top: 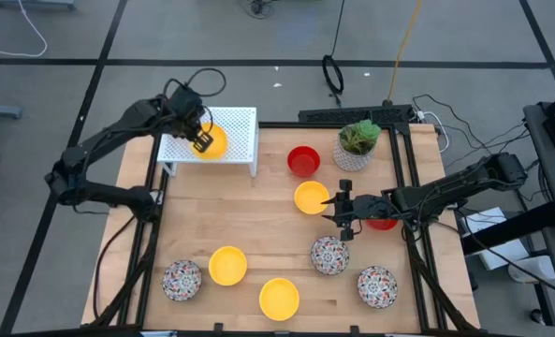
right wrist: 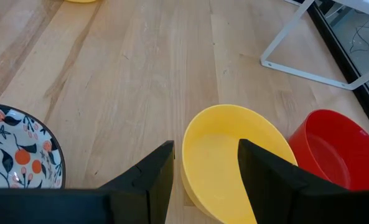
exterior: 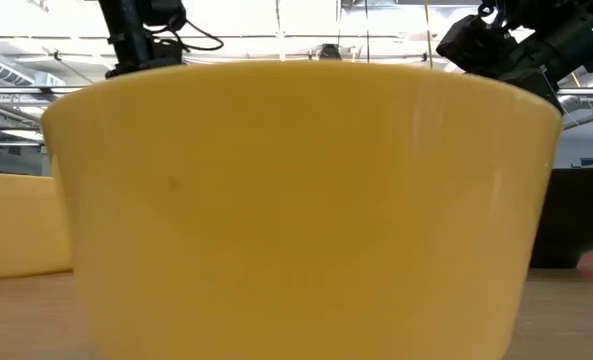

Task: Pick & Place Mini bowls
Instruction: Put the yellow bowl on the shelf, then put the bottom left white patterned bowl on the shelf

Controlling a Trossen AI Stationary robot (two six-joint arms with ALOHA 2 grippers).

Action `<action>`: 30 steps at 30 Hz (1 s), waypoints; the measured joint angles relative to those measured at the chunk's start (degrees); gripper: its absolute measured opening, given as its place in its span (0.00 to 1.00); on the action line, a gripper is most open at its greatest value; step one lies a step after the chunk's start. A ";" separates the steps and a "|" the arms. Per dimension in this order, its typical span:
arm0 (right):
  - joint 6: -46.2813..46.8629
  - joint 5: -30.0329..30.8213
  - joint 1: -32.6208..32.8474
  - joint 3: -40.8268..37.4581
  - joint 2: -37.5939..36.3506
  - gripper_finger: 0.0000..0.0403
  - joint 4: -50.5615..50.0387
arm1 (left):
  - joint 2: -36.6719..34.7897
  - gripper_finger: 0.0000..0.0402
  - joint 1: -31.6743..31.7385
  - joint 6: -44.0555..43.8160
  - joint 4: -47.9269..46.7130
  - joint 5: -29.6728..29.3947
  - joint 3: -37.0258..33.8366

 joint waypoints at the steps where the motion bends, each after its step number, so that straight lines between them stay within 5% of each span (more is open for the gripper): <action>1: 0.01 0.00 0.00 0.00 0.00 0.41 0.01 | 0.20 0.06 0.80 0.00 -0.01 0.02 0.00; 9: -0.01 0.04 0.00 0.00 0.00 0.41 -0.01 | 0.79 0.02 3.90 -0.27 0.08 0.28 0.00; 30: -0.01 0.00 0.00 0.00 0.00 0.41 -0.01 | 0.79 0.39 2.46 -0.04 0.57 1.11 0.78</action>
